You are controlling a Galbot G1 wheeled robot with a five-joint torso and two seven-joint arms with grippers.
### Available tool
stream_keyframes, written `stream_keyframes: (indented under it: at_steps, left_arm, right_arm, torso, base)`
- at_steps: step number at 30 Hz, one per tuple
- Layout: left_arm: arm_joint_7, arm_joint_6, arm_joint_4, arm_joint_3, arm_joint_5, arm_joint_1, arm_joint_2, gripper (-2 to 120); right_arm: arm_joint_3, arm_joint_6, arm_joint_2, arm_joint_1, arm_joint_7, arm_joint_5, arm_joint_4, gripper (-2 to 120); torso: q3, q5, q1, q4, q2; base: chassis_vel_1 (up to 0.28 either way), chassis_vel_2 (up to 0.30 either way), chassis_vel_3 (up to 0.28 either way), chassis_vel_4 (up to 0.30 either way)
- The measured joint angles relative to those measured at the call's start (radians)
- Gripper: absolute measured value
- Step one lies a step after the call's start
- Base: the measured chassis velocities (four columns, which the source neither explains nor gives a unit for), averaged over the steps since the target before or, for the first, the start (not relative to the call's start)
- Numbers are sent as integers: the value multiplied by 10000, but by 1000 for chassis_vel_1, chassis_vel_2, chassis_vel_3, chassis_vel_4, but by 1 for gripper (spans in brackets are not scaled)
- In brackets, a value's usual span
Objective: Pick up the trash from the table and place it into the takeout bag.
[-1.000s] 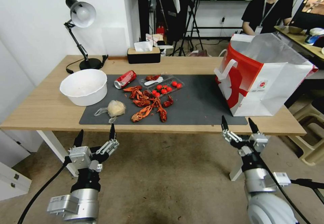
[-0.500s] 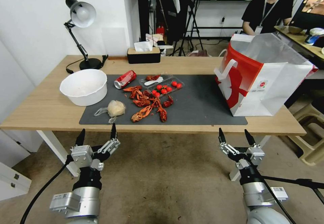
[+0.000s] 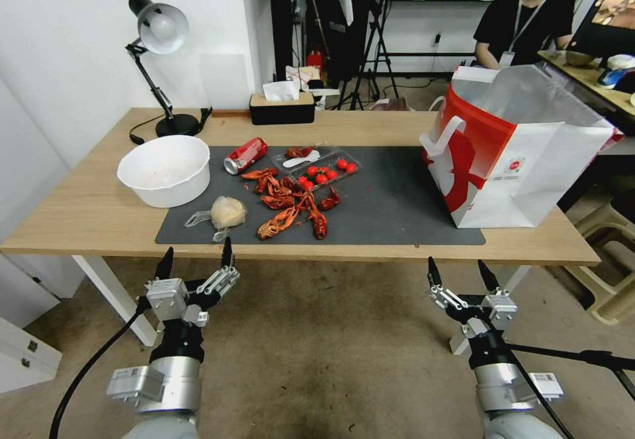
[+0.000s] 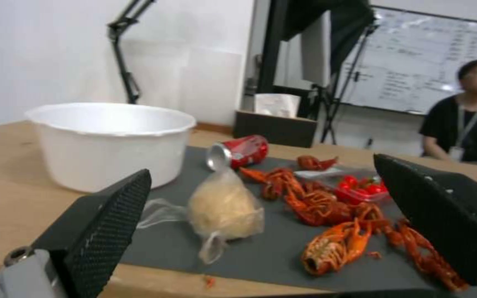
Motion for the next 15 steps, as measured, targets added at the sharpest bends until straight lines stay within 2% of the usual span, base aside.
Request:
stream_keyframes:
  at_steps: [2,4,6,7,10,15]
  left_arm:
    - [326,-129,536,-70,-565,-510,507,100]
    - [450,-169,680,-99,-685,-643,645,100]
    - [774,-271,1151,-130,-1041,-1088,1045,100]
    - [774,-271,1151,-130,-1041,-1088,1045,100]
    - [941,-267,1818,-3,-1580,-1860,1636,100]
    - [886,-208,2209,-31,-2051,-2349,1976,100]
  right_arm:
    - [-20,32,-53,7,-27,11,-44,100]
    - [-52,32,-72,37,-34,13,-64,100]
    - [-116,32,-85,52,-49,13,-83,100]
    - [-116,32,-85,52,-49,13,-83,100]
    - [-139,17,-99,32,-57,-36,-81,100]
    - [-281,-140,-212,292,-66,-30,-89,100]
  torso:
    - [0,0,1,-2,0]
    - [0,-1,1,-2,0]
    - [0,1,0,2,0]
    - [0,1,0,2,0]
    - [0,0,0,-3,0]
    - [0,2,1,3,0]
  base:
    - [0,0,0,0]
    - [0,0,0,0]
    - [0,0,0,0]
    - [0,0,0,0]
    - [0,0,0,0]
    - [0,0,0,0]
